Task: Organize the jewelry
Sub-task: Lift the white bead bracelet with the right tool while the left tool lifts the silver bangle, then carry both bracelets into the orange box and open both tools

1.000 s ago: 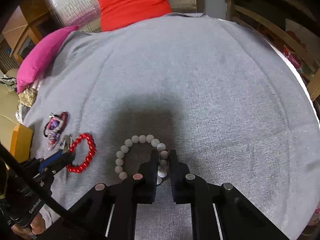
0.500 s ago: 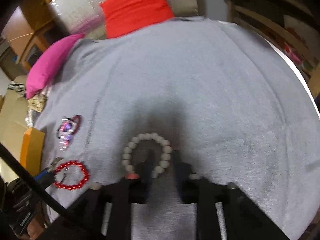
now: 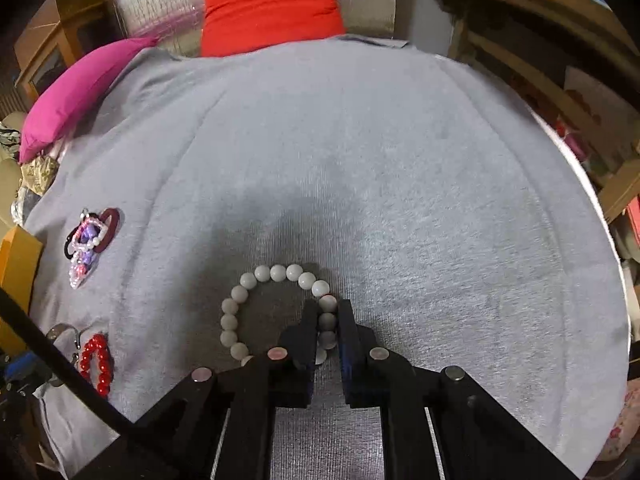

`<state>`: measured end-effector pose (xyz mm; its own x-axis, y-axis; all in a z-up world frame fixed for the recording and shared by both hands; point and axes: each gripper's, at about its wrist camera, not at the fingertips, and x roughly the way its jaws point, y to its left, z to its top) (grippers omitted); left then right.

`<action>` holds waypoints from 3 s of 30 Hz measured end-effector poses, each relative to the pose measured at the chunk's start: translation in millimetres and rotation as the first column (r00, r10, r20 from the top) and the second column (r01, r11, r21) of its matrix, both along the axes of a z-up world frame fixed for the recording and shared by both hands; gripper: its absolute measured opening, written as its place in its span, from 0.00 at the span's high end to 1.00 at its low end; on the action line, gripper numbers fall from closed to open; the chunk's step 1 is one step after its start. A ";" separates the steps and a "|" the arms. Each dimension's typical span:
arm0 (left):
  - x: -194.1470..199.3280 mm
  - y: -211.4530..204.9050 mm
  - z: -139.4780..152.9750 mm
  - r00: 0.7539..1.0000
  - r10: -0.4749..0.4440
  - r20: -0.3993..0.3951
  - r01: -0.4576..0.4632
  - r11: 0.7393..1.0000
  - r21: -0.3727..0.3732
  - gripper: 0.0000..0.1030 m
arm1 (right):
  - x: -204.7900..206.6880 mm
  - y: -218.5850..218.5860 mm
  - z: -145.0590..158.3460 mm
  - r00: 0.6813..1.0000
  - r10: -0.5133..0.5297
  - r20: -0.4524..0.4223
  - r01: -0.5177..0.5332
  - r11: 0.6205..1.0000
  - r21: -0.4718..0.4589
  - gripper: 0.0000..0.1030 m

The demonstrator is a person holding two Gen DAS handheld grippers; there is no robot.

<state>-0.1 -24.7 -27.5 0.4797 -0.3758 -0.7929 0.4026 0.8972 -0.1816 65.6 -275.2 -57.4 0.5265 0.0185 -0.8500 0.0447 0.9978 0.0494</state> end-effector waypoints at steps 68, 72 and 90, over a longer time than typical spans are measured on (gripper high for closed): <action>-29.0 15.0 -7.4 0.996 0.091 0.027 -0.092 0.995 0.044 0.35 | -51.3 84.9 60.6 0.940 0.171 0.297 -0.226 0.961 0.159 0.90; -16.0 8.5 -27.8 0.993 0.115 -0.020 -0.113 0.991 0.076 0.35 | -49.0 81.1 59.1 0.941 0.169 0.293 -0.224 0.961 0.164 0.90; -34.3 24.8 6.1 0.988 0.146 0.057 -0.148 0.989 0.031 0.40 | -56.0 85.0 65.7 0.926 0.207 0.315 -0.275 0.943 0.188 0.90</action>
